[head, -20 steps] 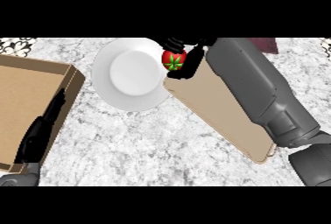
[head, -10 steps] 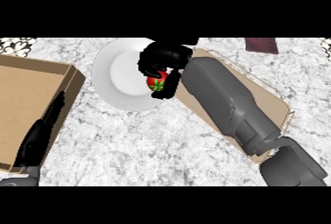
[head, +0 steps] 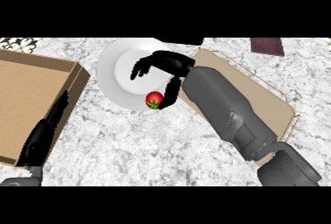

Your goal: Pick the tomato from the tray and place it in the plate

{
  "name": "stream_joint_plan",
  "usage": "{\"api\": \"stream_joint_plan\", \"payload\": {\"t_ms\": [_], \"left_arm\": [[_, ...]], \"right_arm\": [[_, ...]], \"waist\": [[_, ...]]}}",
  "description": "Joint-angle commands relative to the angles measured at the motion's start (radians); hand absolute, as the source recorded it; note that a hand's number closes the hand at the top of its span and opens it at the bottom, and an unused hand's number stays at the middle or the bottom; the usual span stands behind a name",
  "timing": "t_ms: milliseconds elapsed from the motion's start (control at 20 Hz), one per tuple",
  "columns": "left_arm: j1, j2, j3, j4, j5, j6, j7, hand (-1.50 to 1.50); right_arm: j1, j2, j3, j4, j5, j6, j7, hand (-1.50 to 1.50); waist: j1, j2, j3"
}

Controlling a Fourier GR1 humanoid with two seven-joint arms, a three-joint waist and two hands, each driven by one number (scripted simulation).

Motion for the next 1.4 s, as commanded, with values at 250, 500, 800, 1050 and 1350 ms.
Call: {"api": "stream_joint_plan", "payload": {"t_ms": [250,500,800,1050,1350], "left_arm": [[0.042,-0.031,-0.018,-0.017,-0.020,0.023,-0.010,0.00],[0.043,0.005,0.021,-0.026,0.012,-0.008,-0.003,0.00],[-0.002,0.005,0.021,-0.040,0.008,-0.006,0.008,0.00],[-0.010,-0.002,0.004,-0.052,0.003,-0.013,0.022,0.00],[-0.032,-0.003,0.005,-0.033,0.002,-0.016,0.004,0.00]], "right_arm": [[-0.058,0.002,-0.192,0.063,-0.221,-0.004,0.046,-1.50],[-0.087,-0.087,-0.302,0.130,-0.300,0.048,0.065,-1.50],[-0.073,-0.168,-0.381,0.158,-0.374,0.185,0.011,-1.50],[-0.060,-0.236,-0.381,0.163,-0.366,0.251,-0.046,-1.50],[-0.063,-0.305,-0.376,0.155,-0.353,0.279,-0.085,-1.50]], "waist": [[-0.014,0.003,0.000],[-0.026,0.009,0.001],[-0.007,0.026,0.003],[0.013,0.036,0.004],[0.026,0.046,0.004]]}}
